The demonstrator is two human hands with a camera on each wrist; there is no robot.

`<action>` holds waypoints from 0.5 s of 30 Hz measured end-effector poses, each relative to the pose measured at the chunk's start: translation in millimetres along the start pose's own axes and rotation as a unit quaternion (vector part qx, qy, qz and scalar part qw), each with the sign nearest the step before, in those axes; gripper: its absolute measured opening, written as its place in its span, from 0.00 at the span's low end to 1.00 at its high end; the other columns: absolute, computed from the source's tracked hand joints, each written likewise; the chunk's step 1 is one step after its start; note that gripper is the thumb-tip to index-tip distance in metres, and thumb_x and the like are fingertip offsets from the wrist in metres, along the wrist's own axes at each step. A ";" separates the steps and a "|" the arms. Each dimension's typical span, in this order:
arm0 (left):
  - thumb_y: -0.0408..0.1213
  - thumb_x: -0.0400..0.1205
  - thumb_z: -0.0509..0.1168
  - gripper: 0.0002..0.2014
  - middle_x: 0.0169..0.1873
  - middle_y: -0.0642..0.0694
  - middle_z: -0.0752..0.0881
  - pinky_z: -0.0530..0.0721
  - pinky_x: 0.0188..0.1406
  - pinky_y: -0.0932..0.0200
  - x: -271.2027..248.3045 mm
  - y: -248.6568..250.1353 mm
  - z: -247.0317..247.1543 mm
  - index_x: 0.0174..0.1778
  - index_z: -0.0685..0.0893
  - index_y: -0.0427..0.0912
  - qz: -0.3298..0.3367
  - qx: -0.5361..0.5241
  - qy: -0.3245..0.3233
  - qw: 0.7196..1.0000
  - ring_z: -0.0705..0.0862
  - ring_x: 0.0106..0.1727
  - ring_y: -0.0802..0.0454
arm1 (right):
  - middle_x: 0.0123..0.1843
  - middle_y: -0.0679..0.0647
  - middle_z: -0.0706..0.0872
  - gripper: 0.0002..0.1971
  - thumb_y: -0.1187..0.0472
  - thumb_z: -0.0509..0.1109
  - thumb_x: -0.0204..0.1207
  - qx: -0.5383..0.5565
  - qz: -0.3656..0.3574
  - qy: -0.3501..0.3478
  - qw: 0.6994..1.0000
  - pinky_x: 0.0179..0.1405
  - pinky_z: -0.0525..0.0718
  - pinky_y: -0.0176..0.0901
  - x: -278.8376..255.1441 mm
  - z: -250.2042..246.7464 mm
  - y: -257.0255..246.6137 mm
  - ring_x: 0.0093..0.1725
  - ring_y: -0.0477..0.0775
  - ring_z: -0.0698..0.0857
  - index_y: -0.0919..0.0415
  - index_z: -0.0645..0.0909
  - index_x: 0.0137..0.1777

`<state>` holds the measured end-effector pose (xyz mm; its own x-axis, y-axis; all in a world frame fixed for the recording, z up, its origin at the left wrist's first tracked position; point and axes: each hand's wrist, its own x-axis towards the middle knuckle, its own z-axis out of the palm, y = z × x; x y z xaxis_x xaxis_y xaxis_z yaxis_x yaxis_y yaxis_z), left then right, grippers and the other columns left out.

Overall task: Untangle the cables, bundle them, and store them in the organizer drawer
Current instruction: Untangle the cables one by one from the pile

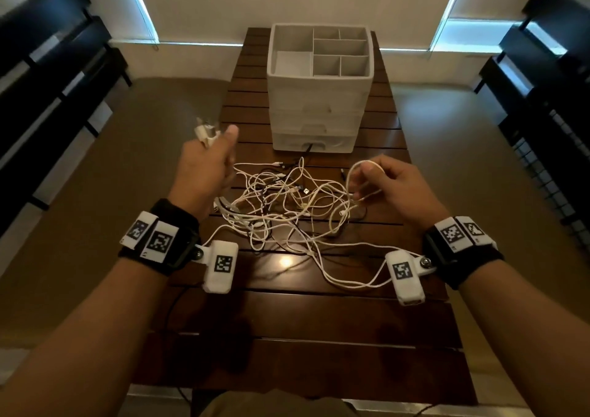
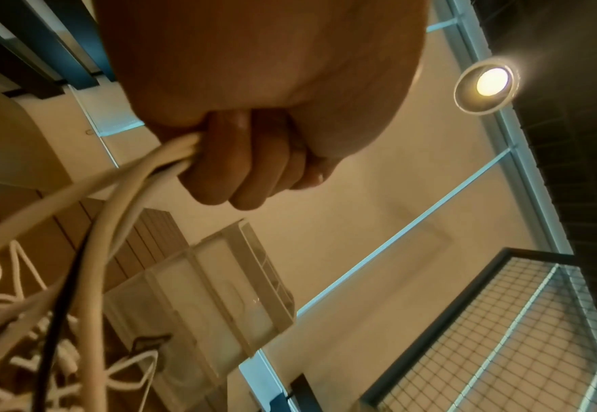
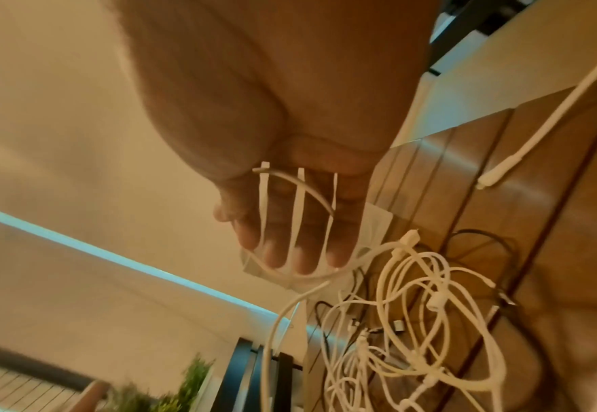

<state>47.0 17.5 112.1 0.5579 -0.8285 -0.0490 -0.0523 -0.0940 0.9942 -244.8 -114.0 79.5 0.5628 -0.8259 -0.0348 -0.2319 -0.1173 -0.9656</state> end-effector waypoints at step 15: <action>0.51 0.93 0.60 0.25 0.24 0.43 0.66 0.59 0.21 0.59 -26.6 -11.6 56.1 0.41 0.89 0.36 0.018 0.068 -0.295 0.953 0.61 0.23 0.52 | 0.31 0.52 0.81 0.20 0.52 0.65 0.91 -0.036 -0.088 -0.075 0.993 0.44 0.81 0.53 12.9 27.7 -76.9 0.35 0.58 0.78 0.61 0.85 0.39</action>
<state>-13.7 9.7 96.5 -0.0067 -0.9948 -0.1012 -0.1916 -0.0980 0.9766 -197.8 -100.3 146.2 0.7099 -0.6986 0.0897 -0.1725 -0.2960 -0.9395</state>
